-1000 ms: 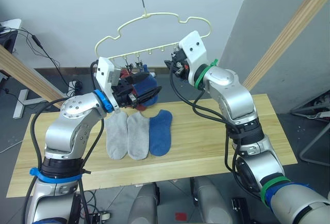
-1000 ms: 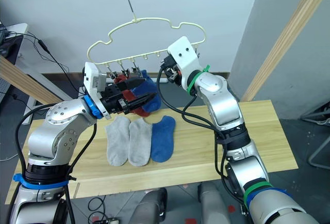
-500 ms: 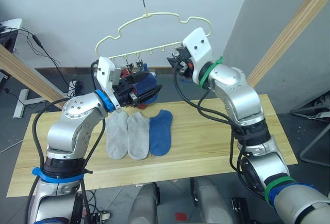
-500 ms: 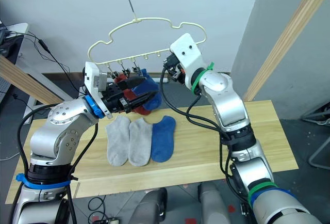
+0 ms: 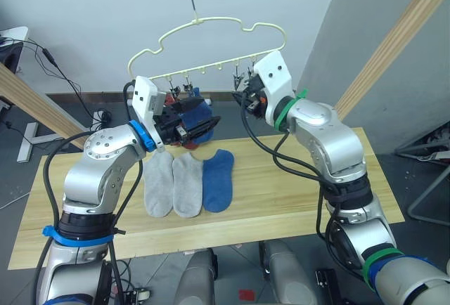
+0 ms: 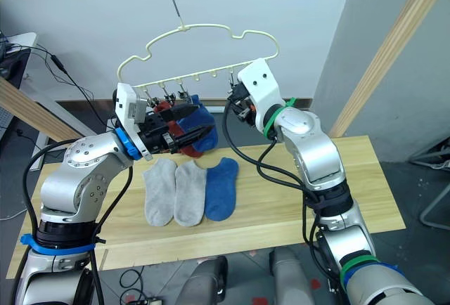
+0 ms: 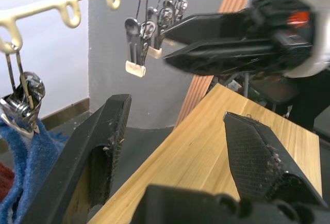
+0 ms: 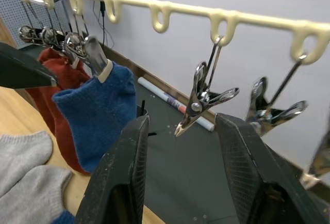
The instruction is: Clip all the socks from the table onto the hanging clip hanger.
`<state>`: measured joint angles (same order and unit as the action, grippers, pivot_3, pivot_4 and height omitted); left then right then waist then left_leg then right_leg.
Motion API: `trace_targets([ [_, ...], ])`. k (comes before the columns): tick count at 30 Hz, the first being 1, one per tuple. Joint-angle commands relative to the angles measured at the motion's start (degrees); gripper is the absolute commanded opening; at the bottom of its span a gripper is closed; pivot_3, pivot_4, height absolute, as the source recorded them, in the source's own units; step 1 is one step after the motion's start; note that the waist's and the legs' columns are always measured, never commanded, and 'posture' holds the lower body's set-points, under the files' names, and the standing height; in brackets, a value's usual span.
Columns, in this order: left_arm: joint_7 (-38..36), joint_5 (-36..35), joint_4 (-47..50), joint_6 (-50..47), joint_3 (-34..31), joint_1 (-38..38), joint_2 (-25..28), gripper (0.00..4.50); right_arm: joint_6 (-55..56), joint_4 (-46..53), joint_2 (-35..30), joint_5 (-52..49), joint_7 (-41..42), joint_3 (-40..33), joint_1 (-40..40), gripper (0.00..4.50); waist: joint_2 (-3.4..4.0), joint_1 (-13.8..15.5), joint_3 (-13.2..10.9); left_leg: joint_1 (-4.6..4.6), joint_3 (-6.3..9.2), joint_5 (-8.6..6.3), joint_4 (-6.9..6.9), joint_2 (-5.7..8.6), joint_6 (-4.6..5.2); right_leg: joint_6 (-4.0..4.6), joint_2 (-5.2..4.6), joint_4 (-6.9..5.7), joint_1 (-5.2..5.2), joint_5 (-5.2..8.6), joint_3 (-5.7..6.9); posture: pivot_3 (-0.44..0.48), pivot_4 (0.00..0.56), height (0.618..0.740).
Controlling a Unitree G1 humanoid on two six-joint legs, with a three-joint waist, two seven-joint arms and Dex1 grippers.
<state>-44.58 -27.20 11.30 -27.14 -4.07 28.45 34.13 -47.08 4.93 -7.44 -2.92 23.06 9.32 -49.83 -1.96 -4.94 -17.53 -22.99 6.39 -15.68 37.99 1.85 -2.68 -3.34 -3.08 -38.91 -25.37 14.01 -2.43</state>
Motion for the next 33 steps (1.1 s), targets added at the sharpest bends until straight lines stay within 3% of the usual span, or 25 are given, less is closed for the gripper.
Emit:
trace_targets([
  [1, -0.4, 0.1, 1.8, 0.8, -0.3, 0.4, 0.4, 3.25, 1.7, -1.2, 1.2, -0.2, -1.8, -0.8, -2.6, 2.08, 0.0, 0.0, 0.0, 0.0, 0.0, 0.0, 0.0, 0.01, 0.0, 0.0, 0.0, 0.01, 0.0, 0.0, 0.0, -0.053, 0.294, 0.74],
  [11, 0.1, 0.3, 2.0, 0.9, -0.6, 0.1, 0.0, 3.25, 6.1, -8.0, 4.4, -0.9, -3.9, -1.7, -7.8, 2.08, 0.01, 0.0, 0.0, 0.0, 0.0, 0.0, -0.03, -0.01, 0.0, 0.0, 0.0, 0.01, -0.03, 0.0, 0.0, -0.047, 0.292, 0.74],
  [26, 0.1, 0.2, 1.8, 0.9, -0.8, -0.1, -0.2, 3.25, 9.4, -11.6, 4.5, -1.2, -3.8, -2.3, -9.1, 2.08, 0.01, 0.0, 0.0, -0.01, -0.01, 0.0, -0.03, 0.0, 0.0, 0.0, 0.0, 0.01, -0.03, 0.0, -0.01, -0.047, 0.292, 0.74],
  [29, 0.1, 0.2, 1.8, 0.9, -0.8, -0.1, -0.2, 3.25, 9.5, -11.8, 4.8, -1.7, -4.1, -3.0, -9.2, 1.55, 0.01, 0.0, 0.0, -0.01, 0.0, 0.0, -0.03, 0.0, 0.0, 0.0, 0.0, 0.01, -0.03, 0.0, -0.01, -0.048, 0.292, 0.74],
  [33, 0.2, 0.3, 2.2, 1.1, -0.6, -0.3, -0.4, 3.25, 9.4, -12.2, 5.2, -2.2, -4.2, -3.7, -9.3, 0.41, 0.01, 0.0, 0.0, -0.01, 0.0, 0.0, -0.03, 0.0, 0.0, 0.0, 0.0, 0.01, -0.03, 0.0, -0.01, -0.045, 0.291, 0.74],
])
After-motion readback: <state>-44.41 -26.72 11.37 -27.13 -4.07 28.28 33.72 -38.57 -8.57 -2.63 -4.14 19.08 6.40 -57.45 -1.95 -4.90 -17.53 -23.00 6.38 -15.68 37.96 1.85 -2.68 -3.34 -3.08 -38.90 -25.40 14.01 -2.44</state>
